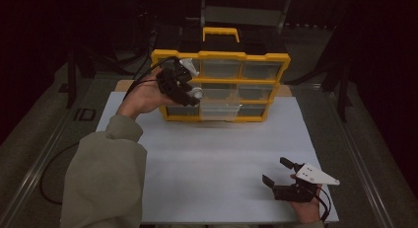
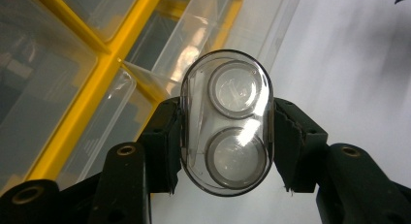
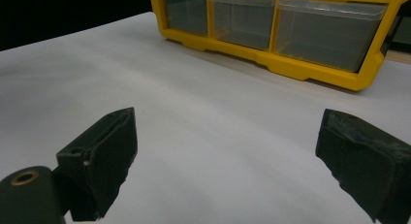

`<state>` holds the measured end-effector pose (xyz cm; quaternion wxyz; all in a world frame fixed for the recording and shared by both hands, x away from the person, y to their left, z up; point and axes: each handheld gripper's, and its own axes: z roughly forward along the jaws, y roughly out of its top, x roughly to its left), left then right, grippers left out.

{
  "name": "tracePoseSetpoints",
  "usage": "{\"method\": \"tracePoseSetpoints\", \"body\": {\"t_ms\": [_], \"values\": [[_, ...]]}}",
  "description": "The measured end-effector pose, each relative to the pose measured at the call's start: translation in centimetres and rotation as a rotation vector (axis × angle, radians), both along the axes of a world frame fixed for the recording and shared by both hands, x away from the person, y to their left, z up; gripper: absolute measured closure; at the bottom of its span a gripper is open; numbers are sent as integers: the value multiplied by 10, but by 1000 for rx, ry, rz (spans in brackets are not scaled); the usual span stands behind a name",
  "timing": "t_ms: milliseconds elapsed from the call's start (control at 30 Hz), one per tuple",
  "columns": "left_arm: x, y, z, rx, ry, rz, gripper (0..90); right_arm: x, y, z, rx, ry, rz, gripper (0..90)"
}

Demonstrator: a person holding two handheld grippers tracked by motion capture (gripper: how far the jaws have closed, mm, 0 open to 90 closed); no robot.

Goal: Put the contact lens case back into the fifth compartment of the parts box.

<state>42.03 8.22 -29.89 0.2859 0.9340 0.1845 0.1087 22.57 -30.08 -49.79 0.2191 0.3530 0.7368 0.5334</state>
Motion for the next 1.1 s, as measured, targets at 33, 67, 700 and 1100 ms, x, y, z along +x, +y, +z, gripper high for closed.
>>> {"method": "tracePoseSetpoints", "body": {"t_ms": [33,67,700,1100], "values": [[1,-1,1,-1,1,-1,492,0,0,0,1,1,1,79],[1,-2,1,2,3,-1,492,0,0,0,0,2,2,79],[9,-23,4,5,6,-18,492,1,0,0,12,10,0,79],[15,-35,-2,-11,15,-11,492,1,-1,0,19,9,-3,79]]}}
